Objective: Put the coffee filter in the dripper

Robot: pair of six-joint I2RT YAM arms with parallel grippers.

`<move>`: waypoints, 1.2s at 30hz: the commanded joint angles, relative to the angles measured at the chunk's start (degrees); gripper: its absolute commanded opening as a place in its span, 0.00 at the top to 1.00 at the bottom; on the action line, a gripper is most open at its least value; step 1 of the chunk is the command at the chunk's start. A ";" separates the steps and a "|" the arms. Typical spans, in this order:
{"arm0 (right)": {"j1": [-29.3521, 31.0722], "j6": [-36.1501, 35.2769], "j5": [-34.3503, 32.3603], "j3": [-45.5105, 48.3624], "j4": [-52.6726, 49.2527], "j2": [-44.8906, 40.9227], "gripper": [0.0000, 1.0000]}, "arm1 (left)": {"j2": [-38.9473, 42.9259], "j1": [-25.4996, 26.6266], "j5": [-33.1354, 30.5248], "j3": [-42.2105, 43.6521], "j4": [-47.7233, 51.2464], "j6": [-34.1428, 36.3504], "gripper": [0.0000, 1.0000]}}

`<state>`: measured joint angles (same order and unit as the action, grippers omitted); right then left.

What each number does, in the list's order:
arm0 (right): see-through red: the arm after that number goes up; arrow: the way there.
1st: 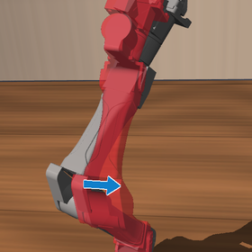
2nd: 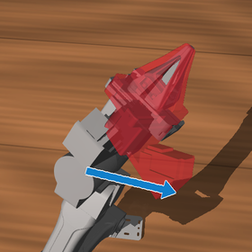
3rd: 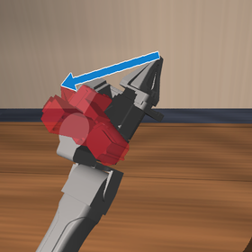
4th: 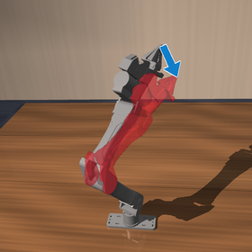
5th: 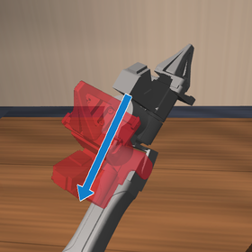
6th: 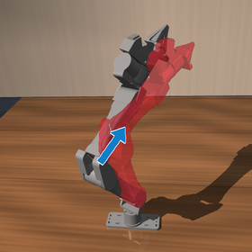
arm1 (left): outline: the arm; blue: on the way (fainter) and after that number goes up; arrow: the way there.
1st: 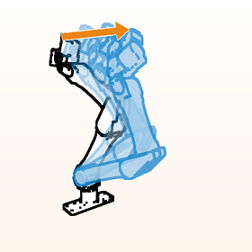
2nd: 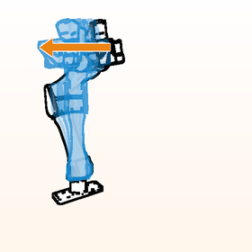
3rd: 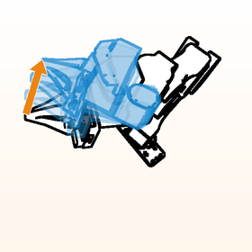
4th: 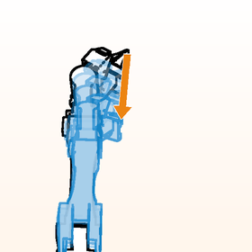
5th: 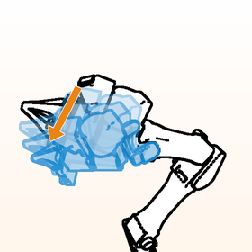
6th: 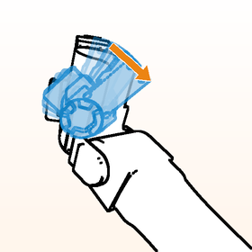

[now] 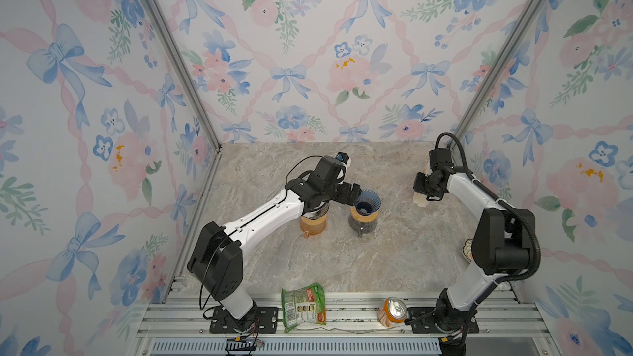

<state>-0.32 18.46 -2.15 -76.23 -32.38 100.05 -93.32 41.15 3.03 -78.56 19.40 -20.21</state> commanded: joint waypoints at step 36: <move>-1.93 -2.77 -2.77 -6.87 -1.95 4.79 1.00 | -2.27 -0.72 1.83 -2.67 -0.24 -0.14 0.02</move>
<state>-1.89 16.27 -4.78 -81.95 -32.53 106.76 -94.41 40.82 3.92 -79.46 19.40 -20.21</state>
